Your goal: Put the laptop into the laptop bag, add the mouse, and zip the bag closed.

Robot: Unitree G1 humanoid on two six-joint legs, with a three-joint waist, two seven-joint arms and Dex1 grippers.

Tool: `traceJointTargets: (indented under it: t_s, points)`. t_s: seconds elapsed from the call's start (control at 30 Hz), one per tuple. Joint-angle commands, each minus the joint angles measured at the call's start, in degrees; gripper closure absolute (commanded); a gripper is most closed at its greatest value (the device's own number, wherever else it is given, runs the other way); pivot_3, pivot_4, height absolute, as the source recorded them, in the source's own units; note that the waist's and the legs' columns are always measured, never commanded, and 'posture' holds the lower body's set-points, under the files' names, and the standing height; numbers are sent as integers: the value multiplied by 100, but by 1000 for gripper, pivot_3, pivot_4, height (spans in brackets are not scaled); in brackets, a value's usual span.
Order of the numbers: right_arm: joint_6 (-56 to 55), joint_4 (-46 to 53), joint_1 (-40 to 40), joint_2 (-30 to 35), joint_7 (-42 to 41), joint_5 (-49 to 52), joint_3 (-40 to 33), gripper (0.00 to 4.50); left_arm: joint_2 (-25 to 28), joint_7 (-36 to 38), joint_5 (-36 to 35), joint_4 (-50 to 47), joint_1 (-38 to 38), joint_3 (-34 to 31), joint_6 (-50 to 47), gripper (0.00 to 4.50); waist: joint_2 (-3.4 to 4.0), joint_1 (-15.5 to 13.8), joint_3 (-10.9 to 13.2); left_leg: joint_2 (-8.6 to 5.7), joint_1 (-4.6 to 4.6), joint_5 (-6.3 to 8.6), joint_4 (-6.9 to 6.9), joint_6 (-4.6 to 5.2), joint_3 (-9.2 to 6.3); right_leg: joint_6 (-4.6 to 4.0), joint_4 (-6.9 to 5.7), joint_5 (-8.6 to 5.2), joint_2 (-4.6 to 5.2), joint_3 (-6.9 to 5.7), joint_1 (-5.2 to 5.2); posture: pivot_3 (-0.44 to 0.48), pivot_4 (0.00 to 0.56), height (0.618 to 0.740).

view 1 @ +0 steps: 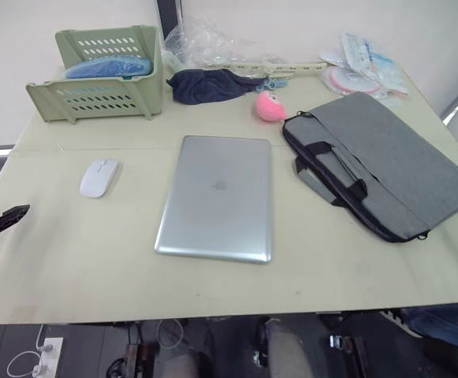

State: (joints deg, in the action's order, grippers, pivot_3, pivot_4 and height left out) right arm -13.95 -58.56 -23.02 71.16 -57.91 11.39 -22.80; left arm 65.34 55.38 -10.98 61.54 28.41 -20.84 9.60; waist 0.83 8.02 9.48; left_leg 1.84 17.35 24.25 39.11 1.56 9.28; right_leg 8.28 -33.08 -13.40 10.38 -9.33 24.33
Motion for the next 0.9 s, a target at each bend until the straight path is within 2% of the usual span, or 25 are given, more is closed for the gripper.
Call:
traceJointTargets:
  t_s: [0.03, 0.4, 0.67, 0.77, 0.83, 0.9]
  points:
    - [-87, -1, -66, 30, 30, 33, -51, 0, 215, 19, 5, 47, 63, -45, 80, 37, 0, 0, 0, 0, 0, 0, 0, 0, 0, 0, 0, 0, 0, 0, 0, 0, 150, 740]
    - [-113, -16, -38, 45, 42, 1, -68, 0, 253, 206, -88, 75, 183, -124, 35, 37, 0, 1, 0, 0, 0, 0, 0, 0, 0, 0, 0, 0, 0, 0, 0, 0, 150, 740]
    - [-103, 167, -90, -5, -24, 39, -58, 0, 377, 655, -485, -39, 317, -424, -563, 37, 0, 12, 0, 0, -2, 0, -1, 0, 0, 0, -1, 0, 0, 0, 0, 0, 150, 740]
    - [17, 476, -200, -69, -171, 73, 40, 0, 388, 1187, -853, -486, 449, -530, -1305, 37, 0, 8, 0, 0, -1, 0, 1, 0, 1, 0, -2, 0, 0, 0, 0, 0, 150, 740]
    - [384, 1001, -297, -188, -350, 141, 206, 0, 332, 1487, -1198, -1090, 577, -493, -2169, 37, -1, 6, 0, 0, -1, 0, 6, 0, 0, 0, -6, 0, 0, 1, 0, 0, 150, 740]
    - [825, 1754, -398, -380, -398, 231, 397, 502, 280, 1780, -1738, -2042, 657, -349, -3522, 0, -3, -8, 0, 0, 1, 0, 13, 0, -3, 0, -16, 0, 0, 1, 0, 0, 150, 740]
